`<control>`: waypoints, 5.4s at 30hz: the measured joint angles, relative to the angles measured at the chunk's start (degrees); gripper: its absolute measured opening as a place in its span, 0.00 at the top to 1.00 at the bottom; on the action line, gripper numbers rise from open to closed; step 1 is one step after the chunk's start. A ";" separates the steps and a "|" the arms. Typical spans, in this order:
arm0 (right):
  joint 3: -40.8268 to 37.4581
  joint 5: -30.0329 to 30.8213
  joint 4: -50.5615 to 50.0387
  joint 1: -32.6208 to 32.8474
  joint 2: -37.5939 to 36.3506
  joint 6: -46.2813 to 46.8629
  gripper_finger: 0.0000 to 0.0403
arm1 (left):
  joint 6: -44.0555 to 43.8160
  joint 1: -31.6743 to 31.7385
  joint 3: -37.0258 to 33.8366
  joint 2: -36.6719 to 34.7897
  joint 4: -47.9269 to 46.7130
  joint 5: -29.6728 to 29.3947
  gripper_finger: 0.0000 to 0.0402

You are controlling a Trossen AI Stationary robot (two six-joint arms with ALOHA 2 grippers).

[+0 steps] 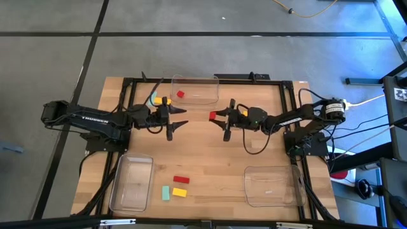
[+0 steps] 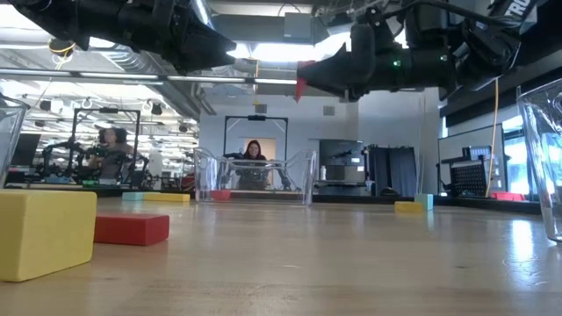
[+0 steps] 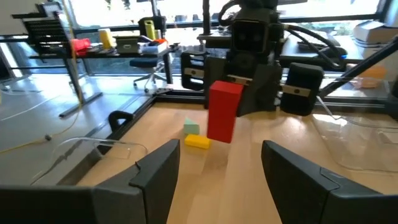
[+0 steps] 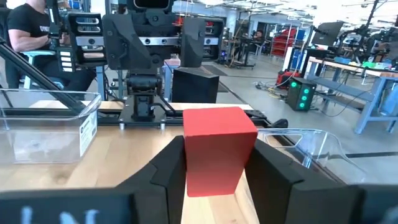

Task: Sort & place blocks by color
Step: Put the top red block into the top transparent bin, then put the red block into the top transparent bin

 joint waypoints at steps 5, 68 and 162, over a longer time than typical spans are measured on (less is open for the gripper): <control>0.33 3.69 -0.40 0.02 0.01 0.48 0.67 | -1.50 -0.04 0.00 0.00 -0.02 2.55 0.45; -6.10 4.04 1.57 6.73 -11.43 4.63 0.21 | -1.56 -3.11 -0.01 -2.69 -2.58 5.50 0.45; -7.23 -1.03 8.02 8.37 -12.72 -1.40 0.21 | -23.91 -34.40 31.06 44.61 -52.61 1.52 0.49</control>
